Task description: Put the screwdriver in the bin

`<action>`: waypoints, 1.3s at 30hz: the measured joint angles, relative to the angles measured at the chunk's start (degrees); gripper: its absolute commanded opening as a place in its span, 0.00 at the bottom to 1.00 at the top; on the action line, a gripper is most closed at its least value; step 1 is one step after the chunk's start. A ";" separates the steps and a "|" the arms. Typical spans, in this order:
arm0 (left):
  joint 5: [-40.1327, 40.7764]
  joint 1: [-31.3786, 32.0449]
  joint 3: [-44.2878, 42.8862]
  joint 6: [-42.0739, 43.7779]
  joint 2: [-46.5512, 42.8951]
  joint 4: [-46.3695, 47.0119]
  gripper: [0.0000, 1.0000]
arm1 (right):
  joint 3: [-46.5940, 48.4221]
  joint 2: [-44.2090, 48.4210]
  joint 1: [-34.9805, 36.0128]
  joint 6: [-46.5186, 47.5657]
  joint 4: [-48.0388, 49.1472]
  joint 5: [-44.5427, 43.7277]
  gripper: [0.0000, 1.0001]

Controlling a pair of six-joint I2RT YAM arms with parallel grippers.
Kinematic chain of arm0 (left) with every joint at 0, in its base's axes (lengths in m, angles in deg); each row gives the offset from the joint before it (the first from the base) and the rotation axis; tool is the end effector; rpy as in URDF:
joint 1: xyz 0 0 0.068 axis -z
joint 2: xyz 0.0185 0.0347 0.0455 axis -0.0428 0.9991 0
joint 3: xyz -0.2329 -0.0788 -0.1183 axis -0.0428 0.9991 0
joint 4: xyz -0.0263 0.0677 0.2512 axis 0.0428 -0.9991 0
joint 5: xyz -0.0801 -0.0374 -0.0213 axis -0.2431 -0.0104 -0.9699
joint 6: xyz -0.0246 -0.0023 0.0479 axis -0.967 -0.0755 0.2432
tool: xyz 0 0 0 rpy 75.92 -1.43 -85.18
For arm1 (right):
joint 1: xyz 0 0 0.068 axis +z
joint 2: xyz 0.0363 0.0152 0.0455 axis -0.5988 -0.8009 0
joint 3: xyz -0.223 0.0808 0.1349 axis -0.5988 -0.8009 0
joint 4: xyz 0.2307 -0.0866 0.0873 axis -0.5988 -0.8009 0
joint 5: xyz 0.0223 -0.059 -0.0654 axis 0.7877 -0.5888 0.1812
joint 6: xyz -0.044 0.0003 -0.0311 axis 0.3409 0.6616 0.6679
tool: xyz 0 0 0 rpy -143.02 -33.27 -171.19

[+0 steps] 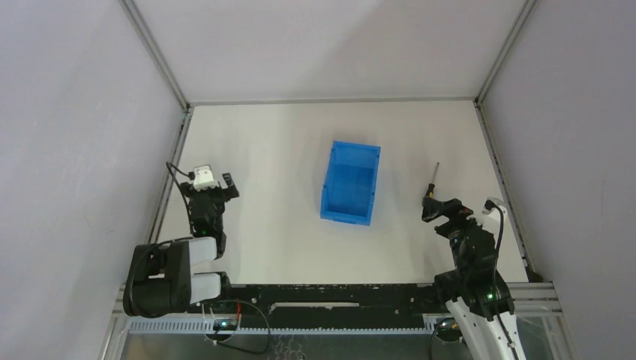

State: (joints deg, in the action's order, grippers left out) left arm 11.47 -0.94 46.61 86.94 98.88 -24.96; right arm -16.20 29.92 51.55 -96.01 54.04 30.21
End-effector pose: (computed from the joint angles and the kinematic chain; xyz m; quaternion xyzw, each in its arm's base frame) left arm 0.2092 0.0182 0.1627 -0.0849 0.7292 0.0745 0.6749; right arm 0.0711 0.0080 0.2360 0.2230 0.7403 0.1553 0.6149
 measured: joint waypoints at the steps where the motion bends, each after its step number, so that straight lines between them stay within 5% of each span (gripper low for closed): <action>1: -0.02 0.00 0.00 0.00 0.00 -0.02 1.00 | 0.00 -0.02 0.00 -0.22 0.00 -0.50 1.00; 11: 0.00 0.00 0.00 0.00 0.00 -0.02 1.00 | 7.43 -7.67 -0.02 3.17 0.17 -3.45 0.99; 16: 0.00 0.00 0.00 0.00 0.00 0.00 1.00 | 26.05 -27.85 -1.57 8.35 -1.84 -4.96 1.00; 25: 0.00 0.00 0.00 0.00 0.00 -0.02 1.00 | 67.43 -70.29 -19.93 16.85 -17.94 8.87 0.90; 30: 0.00 0.00 0.00 0.00 0.00 -0.02 1.00 | 68.72 -88.17 -21.22 19.28 -24.11 13.40 0.83; 39: -0.02 0.00 0.00 0.00 0.00 -0.02 1.00 | 53.92 -106.42 -21.05 19.65 -21.68 15.34 0.63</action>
State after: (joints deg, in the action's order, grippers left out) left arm 11.45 -0.94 46.61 86.94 98.88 -24.98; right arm 37.73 -76.50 30.50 -76.36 32.36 45.55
